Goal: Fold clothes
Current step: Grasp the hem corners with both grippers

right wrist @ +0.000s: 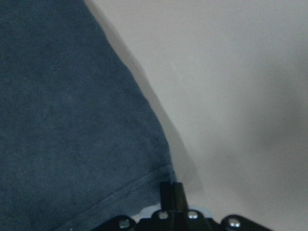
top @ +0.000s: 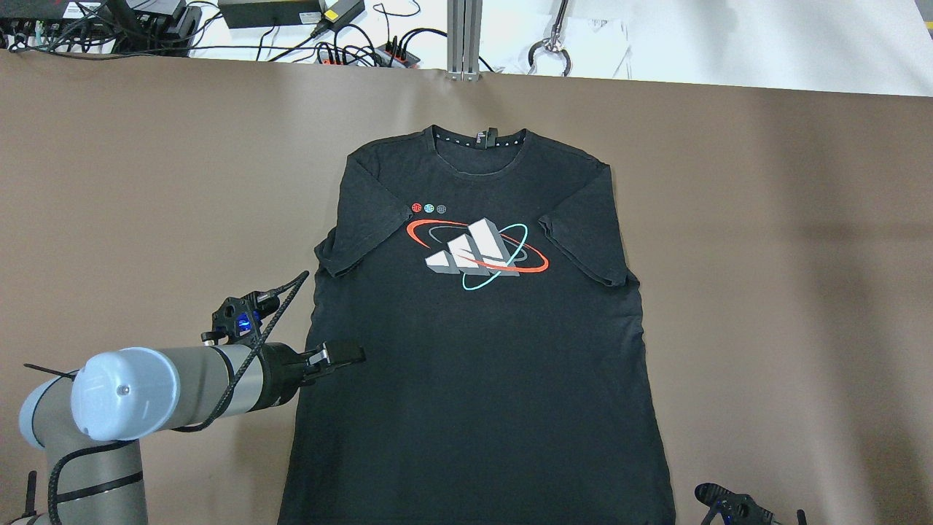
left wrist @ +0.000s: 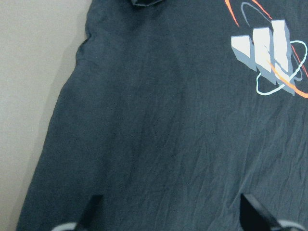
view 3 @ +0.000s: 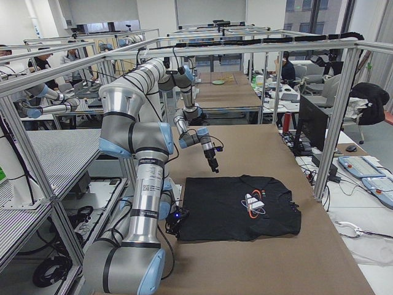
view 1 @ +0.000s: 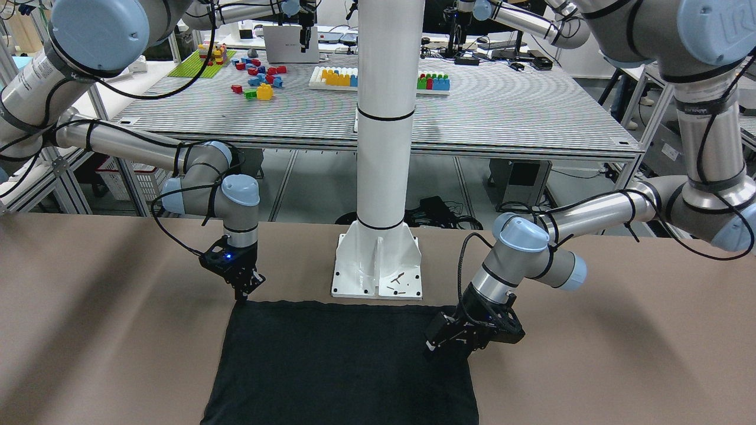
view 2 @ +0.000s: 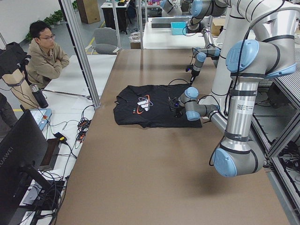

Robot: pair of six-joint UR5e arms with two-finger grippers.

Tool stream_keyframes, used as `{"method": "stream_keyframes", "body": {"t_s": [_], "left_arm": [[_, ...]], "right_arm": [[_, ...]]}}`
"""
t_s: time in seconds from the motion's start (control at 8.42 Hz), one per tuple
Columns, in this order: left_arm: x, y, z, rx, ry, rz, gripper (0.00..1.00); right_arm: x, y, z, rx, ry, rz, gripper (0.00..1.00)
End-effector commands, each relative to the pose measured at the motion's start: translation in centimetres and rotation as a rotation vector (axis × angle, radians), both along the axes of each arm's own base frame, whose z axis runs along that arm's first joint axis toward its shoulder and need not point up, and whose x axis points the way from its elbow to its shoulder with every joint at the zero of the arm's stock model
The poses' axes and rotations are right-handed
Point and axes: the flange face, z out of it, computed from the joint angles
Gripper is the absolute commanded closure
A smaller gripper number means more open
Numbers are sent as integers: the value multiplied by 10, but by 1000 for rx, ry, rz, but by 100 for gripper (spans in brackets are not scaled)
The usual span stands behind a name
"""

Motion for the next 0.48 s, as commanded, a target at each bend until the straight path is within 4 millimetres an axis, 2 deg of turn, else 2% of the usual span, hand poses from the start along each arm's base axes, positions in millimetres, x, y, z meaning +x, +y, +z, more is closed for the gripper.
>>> {"method": "stream_keyframes", "body": {"t_s": [0.0, 0.24, 0.36], "left_arm": [[-12, 6, 1, -88, 35, -27, 0], [-12, 45, 41, -158, -42, 17, 1], [-12, 78, 70, -149, -105, 26, 1]], "right_arm": [[6, 0, -16, -6, -35, -5, 100], [9, 1, -26, -10, -56, -10, 100], [11, 2, -29, -14, -62, -14, 100]]}}
